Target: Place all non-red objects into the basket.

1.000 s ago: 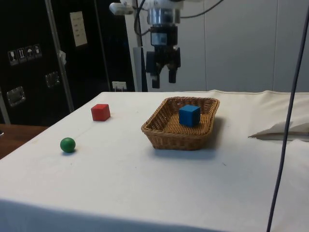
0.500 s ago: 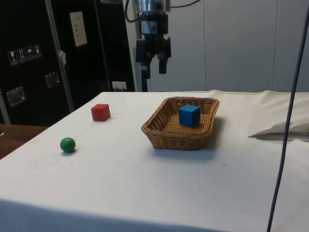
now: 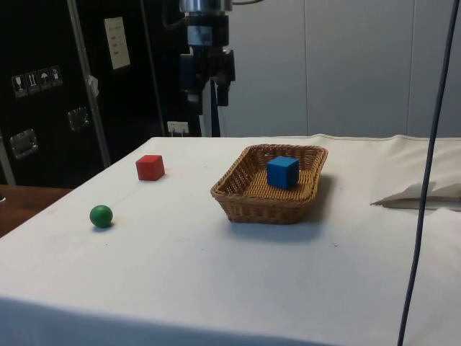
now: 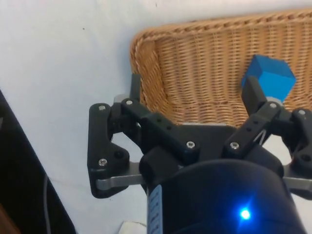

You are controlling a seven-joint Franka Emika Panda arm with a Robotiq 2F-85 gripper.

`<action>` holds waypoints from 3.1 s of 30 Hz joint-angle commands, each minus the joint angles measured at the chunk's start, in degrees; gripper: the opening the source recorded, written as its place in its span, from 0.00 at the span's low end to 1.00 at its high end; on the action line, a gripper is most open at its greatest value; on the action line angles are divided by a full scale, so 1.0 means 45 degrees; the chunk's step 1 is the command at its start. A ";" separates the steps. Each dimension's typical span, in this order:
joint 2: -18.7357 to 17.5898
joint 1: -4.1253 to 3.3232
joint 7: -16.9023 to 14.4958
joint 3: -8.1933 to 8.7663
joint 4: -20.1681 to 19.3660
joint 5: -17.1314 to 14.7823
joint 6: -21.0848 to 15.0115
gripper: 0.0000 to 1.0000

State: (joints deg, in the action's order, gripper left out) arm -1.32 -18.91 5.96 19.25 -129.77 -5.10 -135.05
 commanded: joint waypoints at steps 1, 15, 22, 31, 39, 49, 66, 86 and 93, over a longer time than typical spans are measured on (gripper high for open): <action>-0.0153 -0.0051 0.0229 -0.0038 0.0178 0.0153 0.0115 1.00; -0.1248 -0.0089 0.0751 -0.0649 0.1477 0.0127 0.0216 1.00; -0.1795 -0.0064 0.0866 -0.0980 0.2139 0.0000 0.0166 1.00; -0.2750 -0.0191 0.1375 -0.1324 0.3310 0.0089 0.0407 1.00; -0.3680 -0.0280 0.1744 -0.1642 0.4367 0.0089 0.0471 1.00; -0.5017 -0.0331 0.1999 -0.1948 0.5755 0.0000 0.0547 1.00; -0.6659 0.0140 0.0420 -0.1744 0.6799 -0.1299 0.0076 1.00; -0.9855 0.0318 0.0127 -0.1744 1.0351 -0.1464 0.0216 1.00; -1.0657 0.0433 -0.0127 -0.1770 1.1192 -0.1783 0.0216 1.00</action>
State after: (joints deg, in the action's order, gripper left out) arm -49.56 -17.36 5.44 11.97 -79.30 -13.18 -134.70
